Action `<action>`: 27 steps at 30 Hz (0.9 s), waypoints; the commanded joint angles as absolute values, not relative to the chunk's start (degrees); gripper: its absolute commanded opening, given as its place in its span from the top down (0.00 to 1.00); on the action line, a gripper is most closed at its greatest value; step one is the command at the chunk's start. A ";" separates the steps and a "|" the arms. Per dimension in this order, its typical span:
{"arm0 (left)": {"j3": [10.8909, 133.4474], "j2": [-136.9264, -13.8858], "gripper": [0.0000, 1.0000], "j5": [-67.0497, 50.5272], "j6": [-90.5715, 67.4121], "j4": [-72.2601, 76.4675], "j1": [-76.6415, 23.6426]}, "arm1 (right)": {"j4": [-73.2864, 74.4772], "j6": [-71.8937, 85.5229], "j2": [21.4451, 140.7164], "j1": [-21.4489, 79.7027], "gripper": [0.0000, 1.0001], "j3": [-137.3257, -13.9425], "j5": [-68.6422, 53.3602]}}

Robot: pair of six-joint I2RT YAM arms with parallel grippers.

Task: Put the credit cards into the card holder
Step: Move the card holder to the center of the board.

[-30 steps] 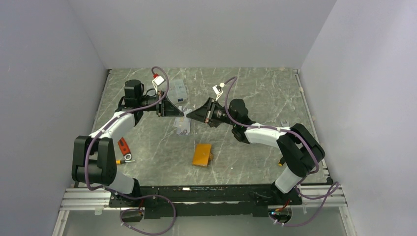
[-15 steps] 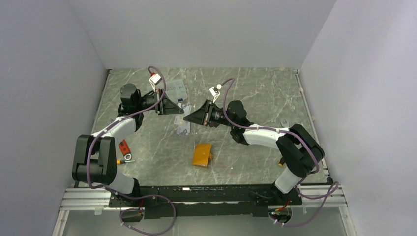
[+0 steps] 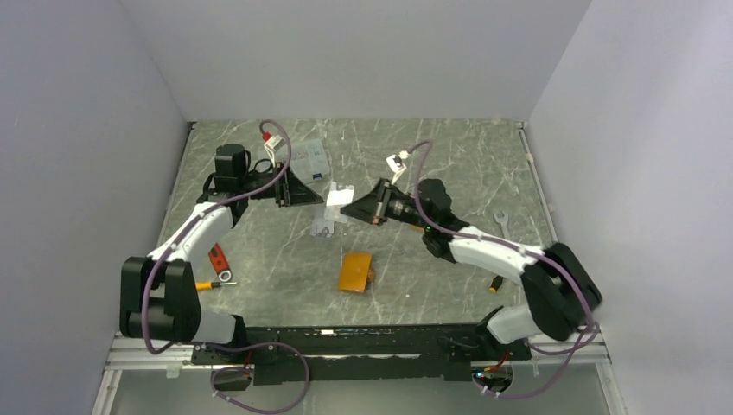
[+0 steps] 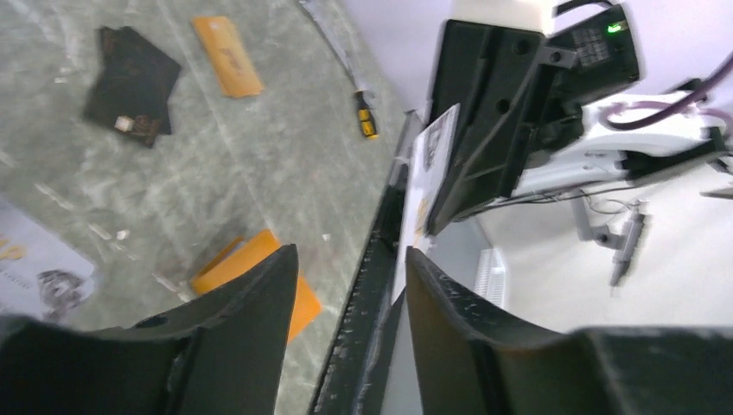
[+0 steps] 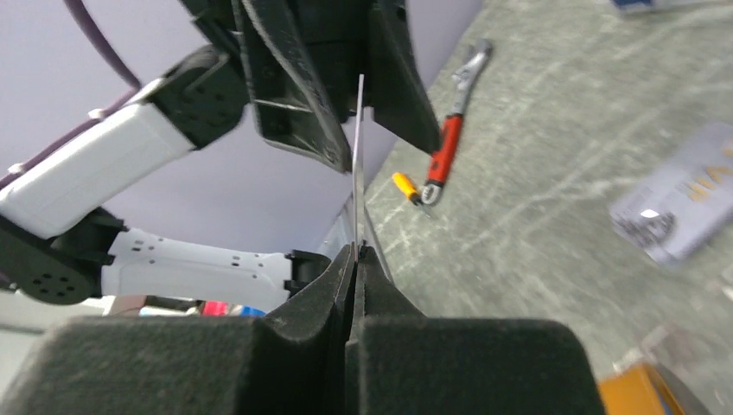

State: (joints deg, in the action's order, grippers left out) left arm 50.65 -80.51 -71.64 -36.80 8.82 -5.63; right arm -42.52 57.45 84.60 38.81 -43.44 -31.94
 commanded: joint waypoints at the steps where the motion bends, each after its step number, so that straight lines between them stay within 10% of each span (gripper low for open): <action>1: 53.19 -74.61 0.40 -60.06 -16.27 -15.97 -8.54 | -23.86 49.24 72.25 37.59 1.00 -37.29 -26.09; 8: 54.15 -77.77 0.31 -40.37 -6.99 -26.35 -26.78 | -0.98 49.03 52.89 37.18 1.00 -25.48 -18.79; 12: 55.25 -81.31 0.02 -36.84 -7.53 -25.69 -33.21 | 1.93 51.33 47.41 37.29 1.00 -19.38 -22.98; 27: 63.15 -92.40 0.00 -7.77 1.08 -30.56 -54.30 | 4.60 52.36 40.53 38.23 1.00 -12.93 -27.61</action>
State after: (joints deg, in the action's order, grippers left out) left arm 59.99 -90.28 -20.80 -4.84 -27.77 -49.39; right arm 5.63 51.18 41.87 37.93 -14.24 -27.35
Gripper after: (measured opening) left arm 0.994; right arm 0.009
